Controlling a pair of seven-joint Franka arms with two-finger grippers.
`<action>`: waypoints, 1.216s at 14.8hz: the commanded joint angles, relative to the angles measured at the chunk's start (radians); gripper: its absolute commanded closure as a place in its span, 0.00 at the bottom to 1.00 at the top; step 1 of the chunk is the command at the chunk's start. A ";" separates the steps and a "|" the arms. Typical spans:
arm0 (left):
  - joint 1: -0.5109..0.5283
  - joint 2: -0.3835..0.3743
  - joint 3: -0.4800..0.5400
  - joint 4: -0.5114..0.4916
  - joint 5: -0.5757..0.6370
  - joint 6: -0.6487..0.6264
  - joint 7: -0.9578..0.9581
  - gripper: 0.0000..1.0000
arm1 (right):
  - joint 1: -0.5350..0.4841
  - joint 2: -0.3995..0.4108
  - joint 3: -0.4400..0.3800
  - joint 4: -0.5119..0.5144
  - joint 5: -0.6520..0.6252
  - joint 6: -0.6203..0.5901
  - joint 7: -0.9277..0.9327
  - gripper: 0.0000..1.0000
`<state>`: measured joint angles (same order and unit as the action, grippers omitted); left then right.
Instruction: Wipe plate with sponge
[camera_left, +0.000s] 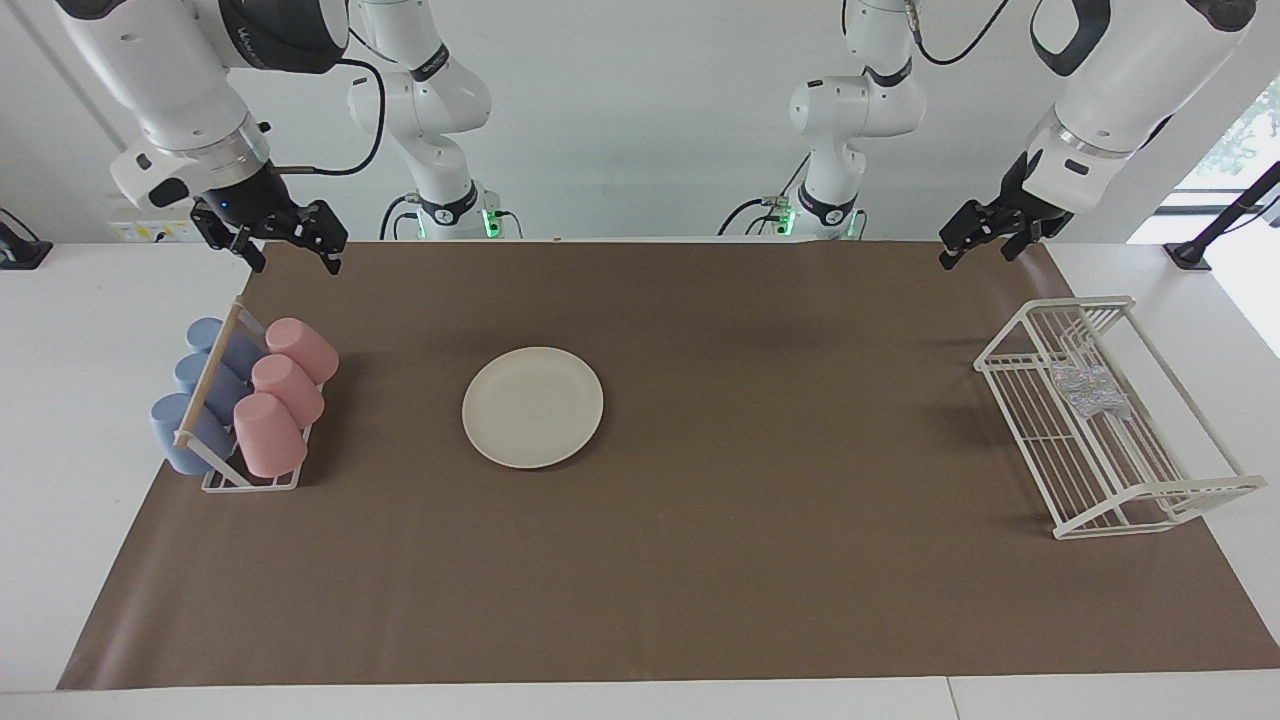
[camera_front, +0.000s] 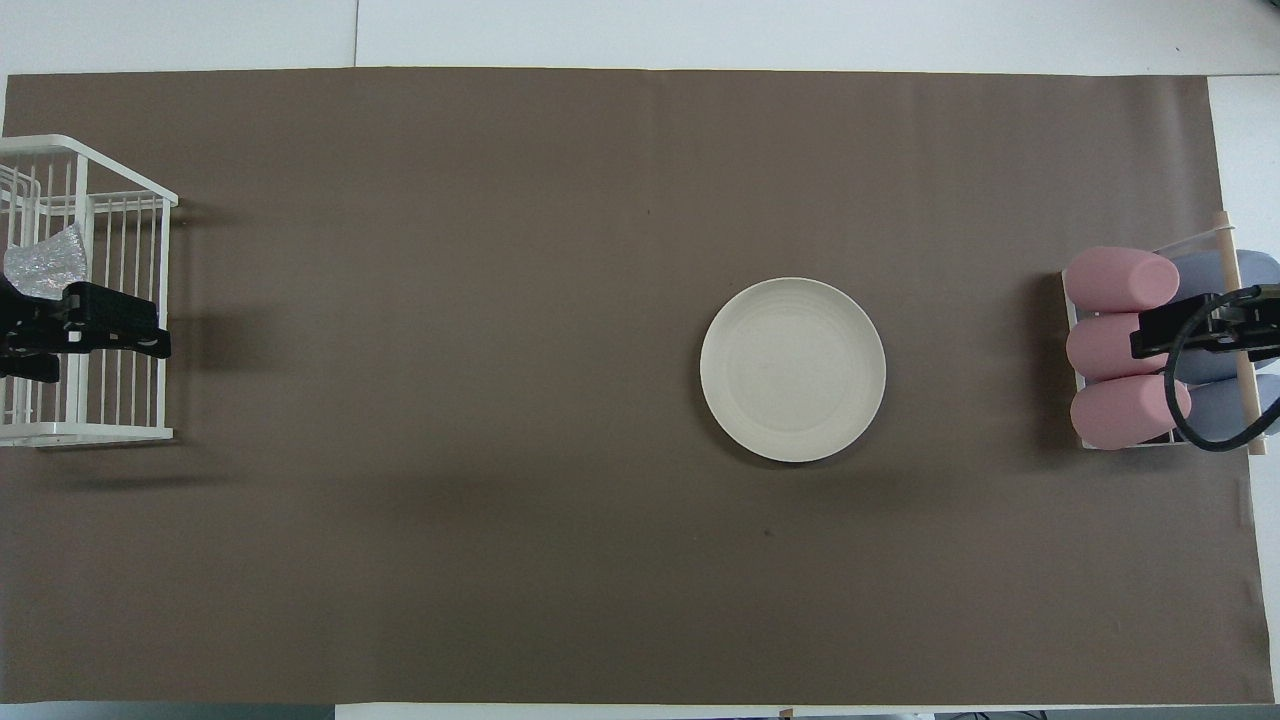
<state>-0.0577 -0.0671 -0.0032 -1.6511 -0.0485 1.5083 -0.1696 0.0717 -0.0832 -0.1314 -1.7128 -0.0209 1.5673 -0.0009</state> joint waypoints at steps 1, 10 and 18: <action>0.044 0.036 -0.044 0.079 0.042 -0.042 0.045 0.00 | -0.007 -0.009 0.003 0.002 -0.019 -0.018 0.010 0.00; 0.064 0.027 -0.060 0.036 0.038 -0.016 0.111 0.00 | -0.007 -0.010 -0.001 0.002 -0.021 -0.026 0.010 0.00; 0.067 0.020 -0.060 0.031 0.038 -0.008 0.119 0.00 | -0.006 -0.010 0.003 0.002 -0.021 -0.027 0.006 0.00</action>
<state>-0.0090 -0.0384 -0.0480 -1.6135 -0.0202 1.4970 -0.0666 0.0712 -0.0832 -0.1370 -1.7128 -0.0209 1.5614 -0.0009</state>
